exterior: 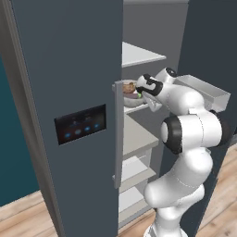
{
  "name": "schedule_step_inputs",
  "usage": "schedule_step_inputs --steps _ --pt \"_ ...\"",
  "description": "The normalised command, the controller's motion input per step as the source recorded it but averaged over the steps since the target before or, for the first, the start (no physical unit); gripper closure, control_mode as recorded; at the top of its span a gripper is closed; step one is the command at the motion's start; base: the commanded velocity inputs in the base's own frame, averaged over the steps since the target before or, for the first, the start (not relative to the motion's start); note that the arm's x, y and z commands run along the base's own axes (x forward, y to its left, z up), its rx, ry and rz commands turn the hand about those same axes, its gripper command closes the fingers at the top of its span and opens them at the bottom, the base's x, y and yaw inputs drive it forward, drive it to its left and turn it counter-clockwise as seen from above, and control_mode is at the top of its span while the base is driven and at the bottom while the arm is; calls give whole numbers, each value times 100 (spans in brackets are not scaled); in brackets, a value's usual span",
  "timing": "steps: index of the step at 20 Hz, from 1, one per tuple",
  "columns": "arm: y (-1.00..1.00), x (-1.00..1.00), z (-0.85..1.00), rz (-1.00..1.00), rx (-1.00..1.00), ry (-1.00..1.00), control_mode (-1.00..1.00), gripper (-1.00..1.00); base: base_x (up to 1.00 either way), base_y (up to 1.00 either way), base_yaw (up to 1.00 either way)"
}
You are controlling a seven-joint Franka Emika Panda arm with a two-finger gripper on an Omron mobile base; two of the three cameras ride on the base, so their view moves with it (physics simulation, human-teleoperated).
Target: Pick the chicken drumstick and eggplant from their plates and place them in the bowl. Then put the bowl in the fridge.
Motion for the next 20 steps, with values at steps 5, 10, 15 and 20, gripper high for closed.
schedule_step_inputs --steps 5,10,15,20 --pt "0 34 -14 0 0 0 -100 100 0 0 0" --pt "0 32 -12 0 0 0 -100 100 0 0 0" --pt "0 35 -15 0 0 0 -100 100 0 0 0" --pt "0 30 -21 0 0 0 -100 100 0 0 0"
